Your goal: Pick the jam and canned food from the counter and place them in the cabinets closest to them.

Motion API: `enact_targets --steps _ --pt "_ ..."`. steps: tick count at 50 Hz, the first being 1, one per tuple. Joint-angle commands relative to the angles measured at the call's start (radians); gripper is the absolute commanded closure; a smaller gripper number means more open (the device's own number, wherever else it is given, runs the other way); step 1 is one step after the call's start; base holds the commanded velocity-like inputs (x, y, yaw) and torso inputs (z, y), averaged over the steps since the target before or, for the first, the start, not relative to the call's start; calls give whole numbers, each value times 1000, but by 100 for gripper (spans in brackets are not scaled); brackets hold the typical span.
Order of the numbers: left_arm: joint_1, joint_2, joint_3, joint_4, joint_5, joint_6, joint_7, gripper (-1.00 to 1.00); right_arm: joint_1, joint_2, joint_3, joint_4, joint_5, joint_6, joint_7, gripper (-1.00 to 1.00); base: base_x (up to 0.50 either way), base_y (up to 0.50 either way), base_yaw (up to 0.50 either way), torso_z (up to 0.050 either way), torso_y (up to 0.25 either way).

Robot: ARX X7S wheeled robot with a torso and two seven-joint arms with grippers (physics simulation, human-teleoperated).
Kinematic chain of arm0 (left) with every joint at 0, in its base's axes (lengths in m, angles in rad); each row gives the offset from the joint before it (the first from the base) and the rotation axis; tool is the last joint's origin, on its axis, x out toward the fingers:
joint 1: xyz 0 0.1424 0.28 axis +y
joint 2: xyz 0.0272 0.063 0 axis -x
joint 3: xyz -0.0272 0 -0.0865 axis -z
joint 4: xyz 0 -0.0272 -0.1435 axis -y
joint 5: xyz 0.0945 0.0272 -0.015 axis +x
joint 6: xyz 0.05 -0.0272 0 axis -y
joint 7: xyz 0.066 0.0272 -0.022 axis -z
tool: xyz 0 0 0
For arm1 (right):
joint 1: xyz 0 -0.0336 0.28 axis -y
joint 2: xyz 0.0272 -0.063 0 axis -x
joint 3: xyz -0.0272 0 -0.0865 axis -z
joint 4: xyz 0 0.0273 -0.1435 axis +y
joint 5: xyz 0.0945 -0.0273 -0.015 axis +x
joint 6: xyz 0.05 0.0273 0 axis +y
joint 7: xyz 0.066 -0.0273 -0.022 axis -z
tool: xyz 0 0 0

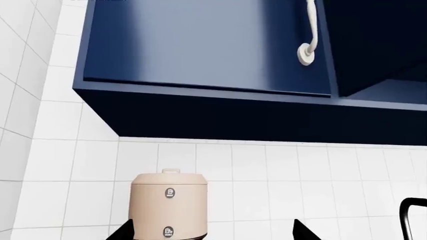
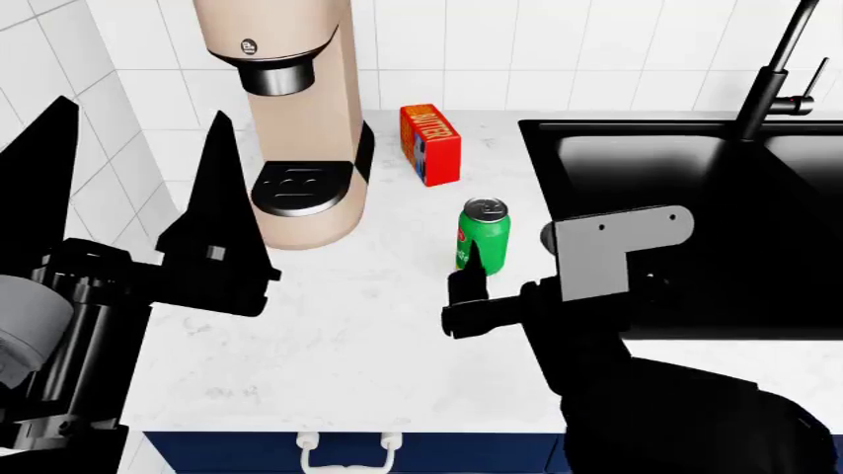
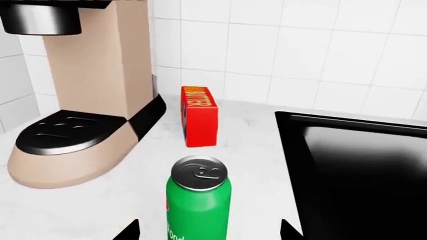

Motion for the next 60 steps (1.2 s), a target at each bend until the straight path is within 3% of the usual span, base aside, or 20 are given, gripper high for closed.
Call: enact_targets --steps 1,60 --pt "-3 -7 7 1 -1 3 -6 -100 63 -47 -14 123 11 33 -50 -100 0 0 0 0 0" --pt "-6 -32 38 -14 -5 32 -24 -100 165 -200 -93 513 -55 50 -240 -100 0 0 0 0 0"
